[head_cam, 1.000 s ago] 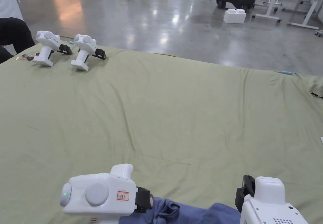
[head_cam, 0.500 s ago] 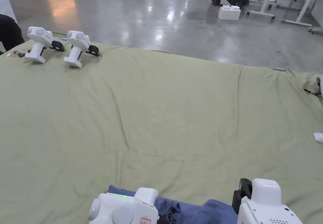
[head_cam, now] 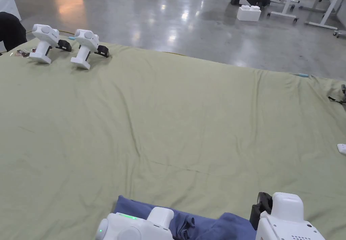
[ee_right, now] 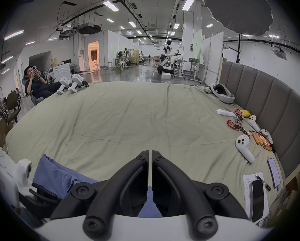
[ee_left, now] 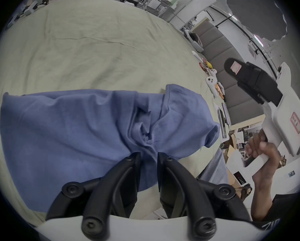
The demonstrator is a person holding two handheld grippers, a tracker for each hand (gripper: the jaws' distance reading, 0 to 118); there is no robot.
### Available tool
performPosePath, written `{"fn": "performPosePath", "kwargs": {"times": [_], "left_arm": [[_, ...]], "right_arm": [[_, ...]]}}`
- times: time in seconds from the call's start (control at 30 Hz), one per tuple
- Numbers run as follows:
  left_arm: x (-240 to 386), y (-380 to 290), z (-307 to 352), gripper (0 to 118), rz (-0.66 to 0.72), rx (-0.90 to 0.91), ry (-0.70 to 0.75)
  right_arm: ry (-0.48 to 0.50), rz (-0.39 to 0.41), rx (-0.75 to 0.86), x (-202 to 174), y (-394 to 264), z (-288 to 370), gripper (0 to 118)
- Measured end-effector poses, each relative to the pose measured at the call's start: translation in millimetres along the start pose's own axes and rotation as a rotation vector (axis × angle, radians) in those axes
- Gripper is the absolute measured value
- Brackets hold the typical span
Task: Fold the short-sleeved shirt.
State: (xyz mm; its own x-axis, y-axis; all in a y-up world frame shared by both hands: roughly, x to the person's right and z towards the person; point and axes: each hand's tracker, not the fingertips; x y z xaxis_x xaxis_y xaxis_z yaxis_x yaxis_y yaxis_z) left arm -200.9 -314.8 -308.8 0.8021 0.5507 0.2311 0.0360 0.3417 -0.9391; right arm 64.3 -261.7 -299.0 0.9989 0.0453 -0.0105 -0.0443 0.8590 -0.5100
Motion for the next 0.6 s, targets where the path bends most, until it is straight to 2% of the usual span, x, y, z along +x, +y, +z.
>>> {"fn": "performPosePath", "kwargs": {"times": [0.03,0.1,0.17,0.3,0.47,0.6], "left_arm": [[-4,1,7,27,0.017,0.017,0.005],[-17,4,27,50,0.039,0.063,0.025],[-34,9,51,66,0.073,0.117,0.026],[-79,16,91,71,0.146,0.196,0.050],[-138,12,113,72,0.223,0.228,0.051],[-173,1,102,72,0.292,0.199,-0.055]], "right_arm": [[0.000,0.000,0.001,0,1,0,5],[0.000,0.000,0.005,0,2,1,5],[0.001,0.001,0.007,0,4,1,5],[0.006,0.002,0.008,-1,6,-1,5],[0.016,-0.003,0.005,-3,7,-3,5],[0.022,-0.002,0.002,-6,8,-3,5]]}}
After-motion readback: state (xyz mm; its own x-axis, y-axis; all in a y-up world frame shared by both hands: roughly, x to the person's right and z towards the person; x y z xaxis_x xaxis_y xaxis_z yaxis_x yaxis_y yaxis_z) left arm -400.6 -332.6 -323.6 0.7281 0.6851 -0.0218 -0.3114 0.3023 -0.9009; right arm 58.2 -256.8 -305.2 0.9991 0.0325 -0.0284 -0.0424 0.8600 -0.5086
